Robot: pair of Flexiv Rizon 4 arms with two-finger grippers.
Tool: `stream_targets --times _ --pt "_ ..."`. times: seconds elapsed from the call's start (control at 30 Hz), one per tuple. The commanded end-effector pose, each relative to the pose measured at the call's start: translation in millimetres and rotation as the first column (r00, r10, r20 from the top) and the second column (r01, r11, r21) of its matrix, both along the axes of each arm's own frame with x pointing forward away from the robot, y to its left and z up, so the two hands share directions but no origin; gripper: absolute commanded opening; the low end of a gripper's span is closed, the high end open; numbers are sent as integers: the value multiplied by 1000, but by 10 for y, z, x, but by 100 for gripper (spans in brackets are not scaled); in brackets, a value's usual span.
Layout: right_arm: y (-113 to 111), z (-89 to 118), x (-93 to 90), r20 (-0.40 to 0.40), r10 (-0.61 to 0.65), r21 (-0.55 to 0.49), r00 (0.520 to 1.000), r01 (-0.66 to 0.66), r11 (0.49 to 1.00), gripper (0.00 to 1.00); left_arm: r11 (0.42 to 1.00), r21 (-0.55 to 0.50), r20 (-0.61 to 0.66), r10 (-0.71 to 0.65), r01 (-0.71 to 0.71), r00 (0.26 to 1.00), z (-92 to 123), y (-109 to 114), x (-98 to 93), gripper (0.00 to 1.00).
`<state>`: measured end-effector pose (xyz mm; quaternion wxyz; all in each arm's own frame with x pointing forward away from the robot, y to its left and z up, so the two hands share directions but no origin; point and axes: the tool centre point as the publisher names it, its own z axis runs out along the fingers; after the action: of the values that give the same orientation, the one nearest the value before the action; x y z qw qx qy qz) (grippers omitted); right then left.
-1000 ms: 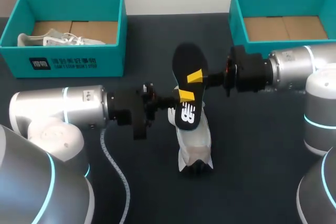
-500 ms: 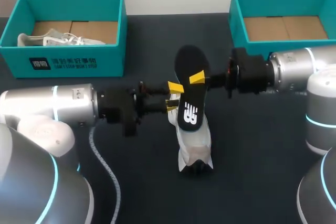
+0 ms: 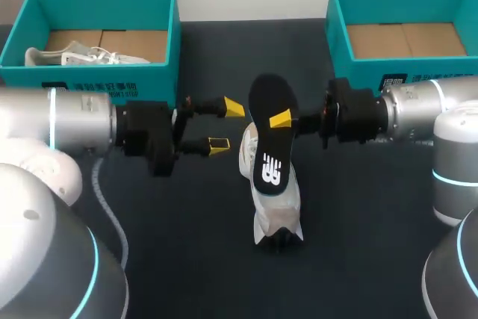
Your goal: Take the shoe out of the shoebox, open the shoe tongue, remove and reinsert the insole, then place the shoe into the shoebox
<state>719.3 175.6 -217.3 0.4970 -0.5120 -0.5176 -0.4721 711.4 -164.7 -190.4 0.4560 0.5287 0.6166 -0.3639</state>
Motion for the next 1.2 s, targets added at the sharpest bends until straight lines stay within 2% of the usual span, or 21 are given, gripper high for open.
stream_targets --times 0.03,0.43,0.5,0.53,0.57,0.6,0.67,0.7,0.87,1.2 --pt "54 -42 -13 0 -4 5 1000 4 1000 0 988 153 -37 -3 8 999 80 -55 85 100" --pt "71 -41 51 10 22 -2 1000 -22 1000 0 986 162 -40 -19 26 999 127 -64 76 100" --pt "72 -41 52 11 25 -6 1000 -25 1000 0 958 286 -58 -19 35 998 196 -114 86 100" --pt "72 -42 52 11 26 -10 1000 -26 1000 0 950 309 -79 -19 42 997 243 -108 95 100" --pt "73 -42 52 13 27 -12 1000 -27 1000 0 909 411 -119 -21 69 993 261 -144 115 100" --pt "75 -42 51 13 28 -15 1000 -27 1000 0 913 407 -113 14 34 993 295 -148 136 100" --pt "78 -43 50 17 28 -21 999 -27 999 0 865 499 -135 32 40 990 354 -163 181 100" --pt "79 -43 48 18 27 -22 999 -26 999 0 871 490 -135 56 18 989 400 -153 195 100" --pt "87 -46 44 19 25 -28 999 -25 999 0 785 618 -136 46 48 990 532 -218 225 100" --pt "102 -58 65 25 31 -37 999 -30 999 0 609 793 -144 147 25 979 416 -254 300 100"
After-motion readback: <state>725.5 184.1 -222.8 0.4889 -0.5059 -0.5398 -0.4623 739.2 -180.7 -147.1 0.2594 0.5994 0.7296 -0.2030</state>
